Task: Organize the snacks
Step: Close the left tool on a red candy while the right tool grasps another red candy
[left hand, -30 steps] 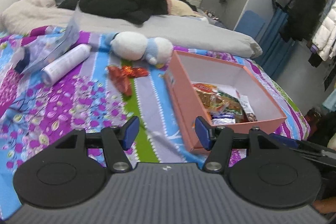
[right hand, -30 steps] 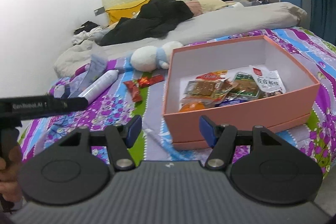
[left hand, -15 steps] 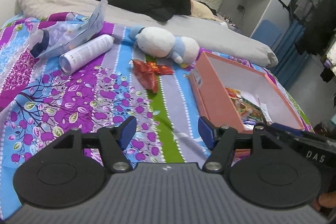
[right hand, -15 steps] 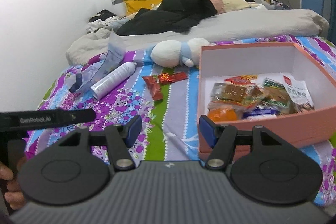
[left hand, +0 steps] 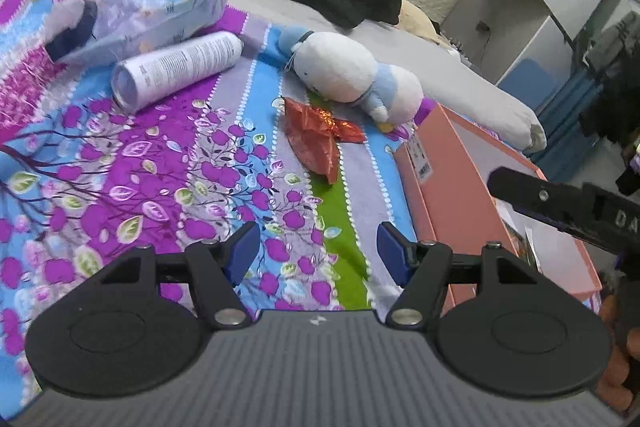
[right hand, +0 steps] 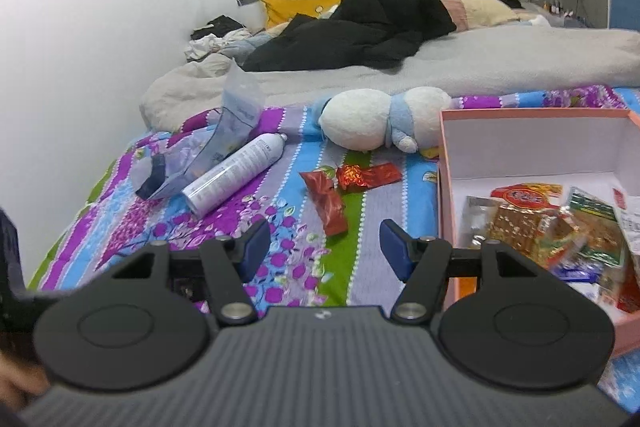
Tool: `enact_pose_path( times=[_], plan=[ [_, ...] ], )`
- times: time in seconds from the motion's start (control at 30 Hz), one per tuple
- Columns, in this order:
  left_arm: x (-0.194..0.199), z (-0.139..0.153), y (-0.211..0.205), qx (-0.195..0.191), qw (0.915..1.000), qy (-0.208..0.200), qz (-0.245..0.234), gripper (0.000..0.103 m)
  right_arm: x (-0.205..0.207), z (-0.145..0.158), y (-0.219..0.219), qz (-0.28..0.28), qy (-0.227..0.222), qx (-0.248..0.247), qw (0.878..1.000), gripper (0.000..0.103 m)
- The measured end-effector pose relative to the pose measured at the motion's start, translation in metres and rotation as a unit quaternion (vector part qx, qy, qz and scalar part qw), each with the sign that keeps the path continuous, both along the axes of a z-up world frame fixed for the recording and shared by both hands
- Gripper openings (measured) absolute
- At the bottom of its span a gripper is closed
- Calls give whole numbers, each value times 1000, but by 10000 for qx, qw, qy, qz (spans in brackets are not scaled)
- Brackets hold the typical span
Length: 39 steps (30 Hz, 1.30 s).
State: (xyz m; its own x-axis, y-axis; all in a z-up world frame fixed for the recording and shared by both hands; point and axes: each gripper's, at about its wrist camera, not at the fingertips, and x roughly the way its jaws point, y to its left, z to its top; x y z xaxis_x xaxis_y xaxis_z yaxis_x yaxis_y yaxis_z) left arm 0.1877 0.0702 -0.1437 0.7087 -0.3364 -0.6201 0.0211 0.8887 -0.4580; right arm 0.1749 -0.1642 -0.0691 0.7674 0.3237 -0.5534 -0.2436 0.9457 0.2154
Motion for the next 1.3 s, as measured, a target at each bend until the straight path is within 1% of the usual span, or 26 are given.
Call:
enact_pose_path(
  times=[0.17,0.23,0.33,0.4,0.57,0.67,0.73,0.77,0.8,0.93,1.03,1.13,1.27,1.3],
  plan=[
    [38,-21,-3,-290,9995,80,-7,69,45,-15,9,-62,141,35,9999,63],
    [52,-28,-6,-338,9994,91,-24,69,61,-21,13,-60,211,104,9997,63],
    [75,-40,-9,-563,9983,120,-64,68,86,-30,18,-56,297,183,9994,63],
    [89,-45,-9,-642,9978,89,-103,68,104,-36,18,-82,355,277,9990,63],
    [126,-58,-9,-844,9962,119,-166,68,153,-51,24,-74,509,67,9987,63],
    [146,-66,-13,-993,9945,144,-284,68,186,-63,29,51,782,-74,9969,58],
    [156,-72,-18,-941,9950,194,-262,68,207,-71,32,127,1017,-130,9947,56],
    [161,-74,-19,-903,9954,217,-251,68,215,-75,35,174,1086,-181,9938,53],
    [166,-77,-21,-858,9957,248,-239,68,224,-78,38,258,1134,-253,9929,53],
    [181,-87,-25,-903,9953,303,-171,69,251,-87,46,524,1460,-418,9870,52],
    [192,-92,-29,-831,9959,345,-89,69,266,-94,52,668,1591,-646,9829,51],
    [197,-96,-29,-751,9965,350,-68,69,280,-104,54,723,1812,-601,9790,51],
    [201,-100,-26,-706,9969,337,-93,68,291,-119,62,798,1979,-636,9749,51],
    [203,-101,-25,-708,9969,322,-92,68,292,-121,64,813,1987,-640,9746,53]
  ],
)
